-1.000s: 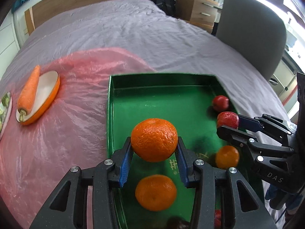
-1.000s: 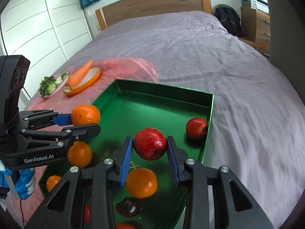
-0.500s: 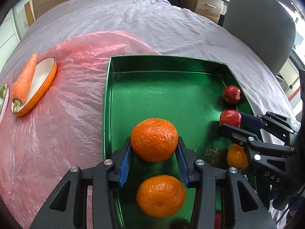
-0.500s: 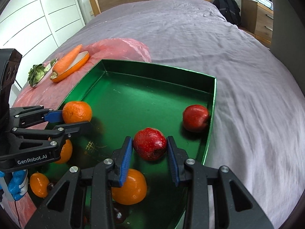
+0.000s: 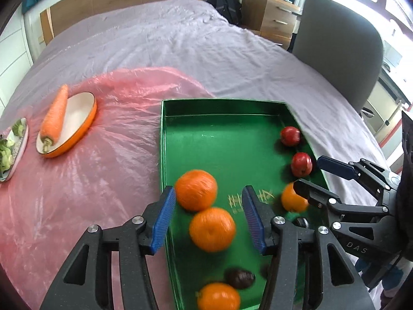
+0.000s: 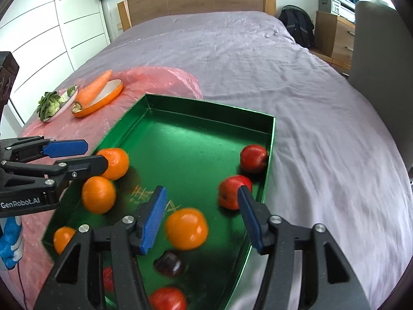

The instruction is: Organize fruits

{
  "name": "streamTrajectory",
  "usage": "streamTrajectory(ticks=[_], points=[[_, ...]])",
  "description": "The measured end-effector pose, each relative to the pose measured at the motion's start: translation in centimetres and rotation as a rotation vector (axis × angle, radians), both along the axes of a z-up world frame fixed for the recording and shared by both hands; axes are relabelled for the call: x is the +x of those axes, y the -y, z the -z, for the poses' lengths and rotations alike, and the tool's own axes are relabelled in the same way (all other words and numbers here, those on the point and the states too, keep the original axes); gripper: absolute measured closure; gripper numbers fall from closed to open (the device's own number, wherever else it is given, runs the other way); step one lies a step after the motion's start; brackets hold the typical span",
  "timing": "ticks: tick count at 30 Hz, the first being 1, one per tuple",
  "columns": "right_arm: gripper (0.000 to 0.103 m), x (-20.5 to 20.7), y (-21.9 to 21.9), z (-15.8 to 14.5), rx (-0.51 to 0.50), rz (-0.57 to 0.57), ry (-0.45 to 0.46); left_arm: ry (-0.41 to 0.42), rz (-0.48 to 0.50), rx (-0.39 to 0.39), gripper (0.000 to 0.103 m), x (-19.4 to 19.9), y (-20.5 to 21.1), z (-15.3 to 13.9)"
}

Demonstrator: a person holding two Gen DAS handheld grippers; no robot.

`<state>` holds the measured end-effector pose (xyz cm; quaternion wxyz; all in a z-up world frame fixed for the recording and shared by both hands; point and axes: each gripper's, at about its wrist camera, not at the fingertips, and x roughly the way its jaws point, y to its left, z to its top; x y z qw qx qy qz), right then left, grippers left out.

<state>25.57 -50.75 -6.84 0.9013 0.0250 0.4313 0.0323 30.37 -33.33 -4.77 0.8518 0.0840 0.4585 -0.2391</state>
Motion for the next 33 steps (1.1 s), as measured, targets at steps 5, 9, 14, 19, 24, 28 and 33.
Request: streamTrajectory(ticks=[5,9,14,19,24,28,33], points=[[0.000,-3.0,-1.4,-1.3,-0.003,-0.003,0.005,0.031,-0.004,0.001,0.055,-2.9,-1.7,-1.5],[0.000,-5.8,-2.7,-2.2,-0.002,-0.003,0.006,0.032,-0.030,-0.018,0.055,-5.2,-3.5,-2.2],[0.000,-9.5,-4.2,-3.2,-0.009,-0.006,0.000,0.029,-0.063,-0.030,0.053,-9.0,-6.3,-2.7],[0.000,-13.9,-5.8,-3.7,-0.014,-0.004,-0.020,0.038,-0.083,-0.028,0.051,-13.4,-9.1,-3.0],[0.000,-17.5,-7.8,-3.9,-0.014,-0.013,-0.035,0.093,-0.071,0.001,0.051,-17.6,-11.0,-3.9],[0.000,-20.0,-9.7,-4.2,-0.009,-0.014,-0.027,0.107,-0.084,-0.008,0.051,-20.8,-13.1,-4.4],[0.000,-22.5,-12.6,-4.5,0.000,-0.029,-0.004,0.108,-0.111,-0.021,0.051,-23.5,-15.2,-4.6]])
